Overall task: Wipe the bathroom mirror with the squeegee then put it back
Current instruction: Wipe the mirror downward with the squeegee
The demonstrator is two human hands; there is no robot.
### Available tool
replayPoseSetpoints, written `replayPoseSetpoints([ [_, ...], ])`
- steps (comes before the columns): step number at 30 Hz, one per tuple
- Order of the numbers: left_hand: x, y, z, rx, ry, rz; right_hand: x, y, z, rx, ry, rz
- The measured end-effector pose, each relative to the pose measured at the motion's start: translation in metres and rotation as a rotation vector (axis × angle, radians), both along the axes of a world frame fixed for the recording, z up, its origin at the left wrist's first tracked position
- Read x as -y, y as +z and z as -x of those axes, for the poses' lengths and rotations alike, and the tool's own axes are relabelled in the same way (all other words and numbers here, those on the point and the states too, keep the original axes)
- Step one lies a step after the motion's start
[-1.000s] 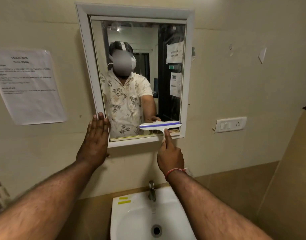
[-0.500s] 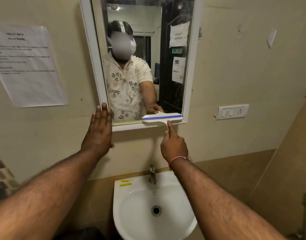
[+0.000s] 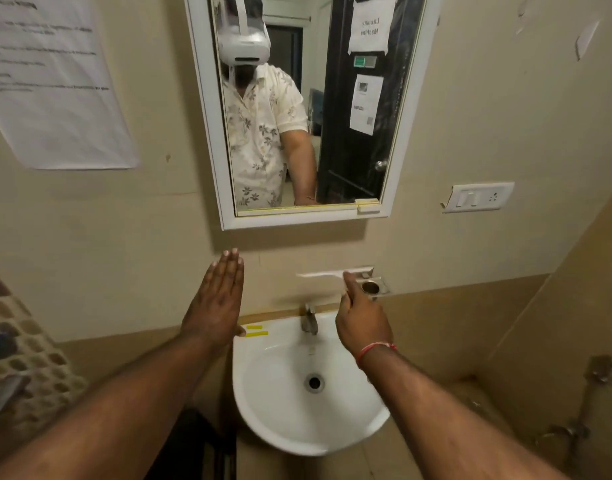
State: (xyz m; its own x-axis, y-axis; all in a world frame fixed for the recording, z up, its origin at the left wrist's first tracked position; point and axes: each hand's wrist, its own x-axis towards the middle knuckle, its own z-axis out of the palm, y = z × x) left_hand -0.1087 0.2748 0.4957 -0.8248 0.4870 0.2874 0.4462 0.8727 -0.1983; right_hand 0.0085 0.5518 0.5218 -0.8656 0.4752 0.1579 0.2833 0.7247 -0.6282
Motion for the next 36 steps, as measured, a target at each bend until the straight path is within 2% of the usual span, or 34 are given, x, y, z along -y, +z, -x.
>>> replayPoseSetpoints([
  [4, -0.007, -0.061, -0.029, 0.183, -0.035, 0.013, 0.009, -0.056, -0.024, 0.18, -0.014, 0.074],
  [7, -0.01, -0.087, -0.049, 0.279, -0.056, 0.042, 0.014, -0.085, -0.042, 0.187, -0.029, 0.107],
  [10, -0.004, -0.103, -0.055, 0.271, -0.066, 0.031, 0.014, -0.111, -0.055, 0.137, -0.01, 0.04],
  [14, 0.013, -0.106, -0.045, 0.184, -0.046, 0.027, 0.001, -0.119, -0.05, 0.414, -0.027, 0.075],
  [17, 0.022, -0.095, -0.031, 0.135, -0.037, 0.036, 0.006, -0.095, -0.04, 0.341, -0.053, 0.097],
  [25, 0.006, 0.027, -0.007, -0.147, -0.13, -0.097, 0.023, 0.021, 0.008, -0.047, 0.034, -0.024],
  [36, -0.009, 0.27, 0.018, -0.468, -0.209, -0.209, 0.032, 0.232, 0.037, -0.547, 0.051, -0.101],
])
